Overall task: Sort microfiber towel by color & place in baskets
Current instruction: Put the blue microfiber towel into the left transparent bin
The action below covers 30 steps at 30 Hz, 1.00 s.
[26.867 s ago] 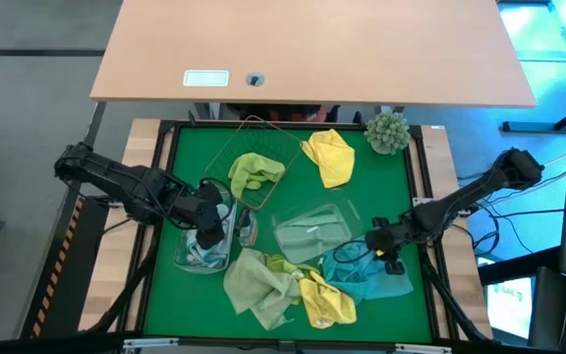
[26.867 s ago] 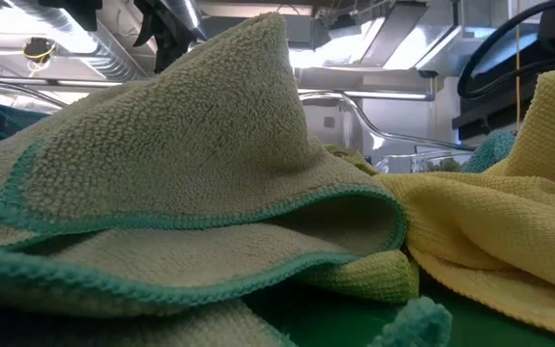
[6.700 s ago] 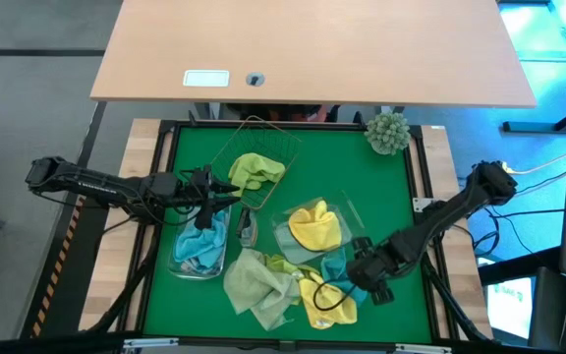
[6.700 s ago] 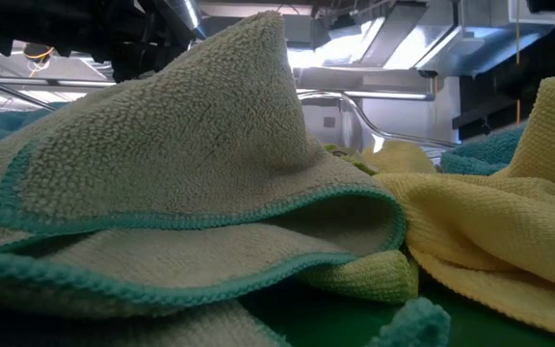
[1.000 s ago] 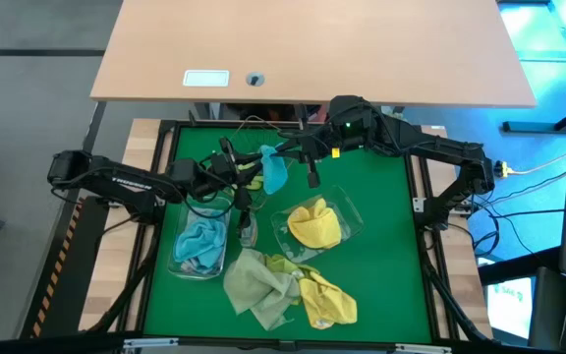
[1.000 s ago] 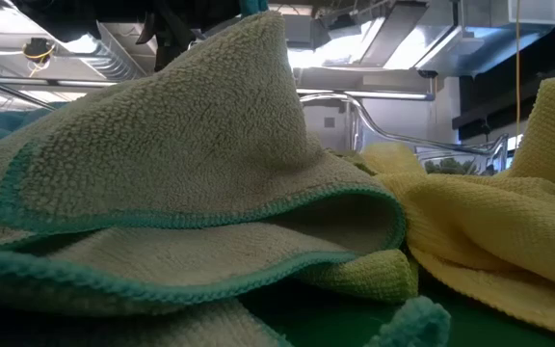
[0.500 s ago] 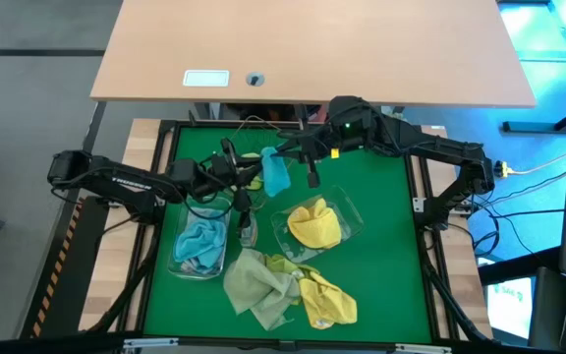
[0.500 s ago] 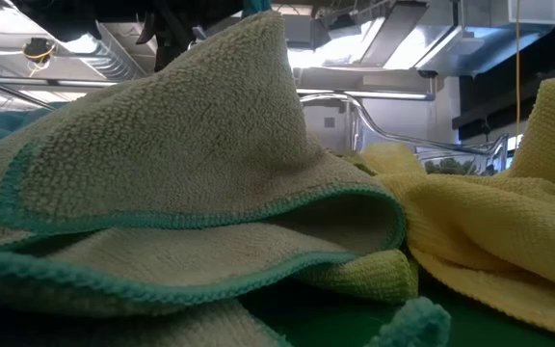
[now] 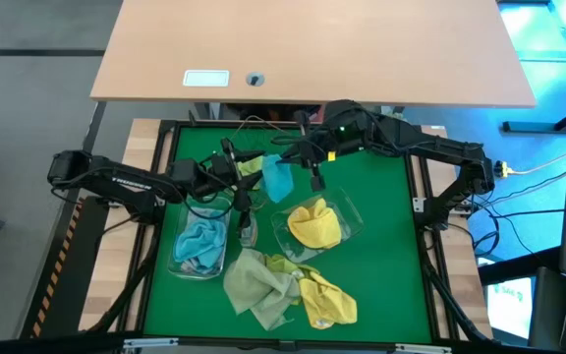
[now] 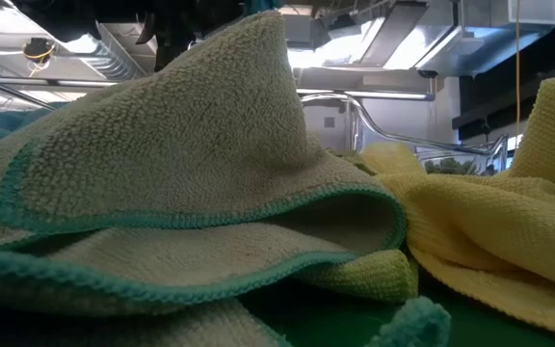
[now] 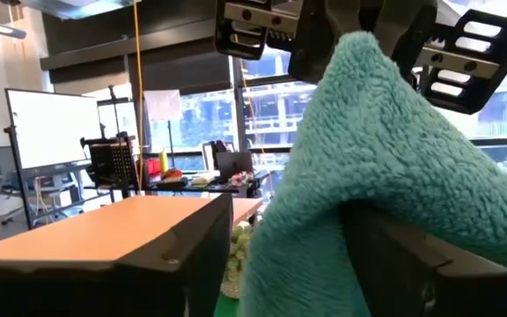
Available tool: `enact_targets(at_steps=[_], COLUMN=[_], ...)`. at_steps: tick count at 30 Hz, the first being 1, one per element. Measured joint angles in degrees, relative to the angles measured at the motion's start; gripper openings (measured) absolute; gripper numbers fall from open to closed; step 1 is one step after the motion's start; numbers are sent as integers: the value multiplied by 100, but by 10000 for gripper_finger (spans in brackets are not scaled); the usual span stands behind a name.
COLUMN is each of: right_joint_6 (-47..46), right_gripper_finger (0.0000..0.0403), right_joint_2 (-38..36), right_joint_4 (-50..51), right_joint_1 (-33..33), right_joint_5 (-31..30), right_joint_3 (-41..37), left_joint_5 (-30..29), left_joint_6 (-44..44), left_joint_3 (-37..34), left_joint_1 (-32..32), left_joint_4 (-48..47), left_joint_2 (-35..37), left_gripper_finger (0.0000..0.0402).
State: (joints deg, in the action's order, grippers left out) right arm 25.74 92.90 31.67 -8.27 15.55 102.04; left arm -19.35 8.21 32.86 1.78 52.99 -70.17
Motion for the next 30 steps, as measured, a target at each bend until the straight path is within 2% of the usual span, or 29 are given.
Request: enact_targets(at_steps=[4, 9, 14, 18, 25, 27, 30], right_joint_6=[-19, -20, -20, -20, -25, -41, -321], right_gripper_finger=[5, 5, 5, 5, 15, 26, 56], right_joint_2=[0, 0, 0, 0, 0, 0, -23], right_joint_4=[-138, -490, -552, -550, -533, -528, -519], right_joint_1=[0, 2, 2, 2, 2, 2, 1], right_joint_5=[304, 505, 505, 507, 505, 505, 505], right_joint_3=[0, 0, 0, 0, 0, 0, 0], left_joint_5=[194, 816, 638, 599, 599, 599, 597], left_joint_6=[-19, -17, -59, -62, -242, -363, -511], left_joint_3=[0, 0, 0, 0, 0, 0, 0], left_joint_1=[36, 107, 109, 109, 109, 109, 109], left_joint_4=[0, 16, 25, 26, 25, 3, 13], left_joint_2=[0, 0, 0, 0, 5, 55, 164], left_gripper_finger=[215, 213, 201, 152, 23, 9, 11])
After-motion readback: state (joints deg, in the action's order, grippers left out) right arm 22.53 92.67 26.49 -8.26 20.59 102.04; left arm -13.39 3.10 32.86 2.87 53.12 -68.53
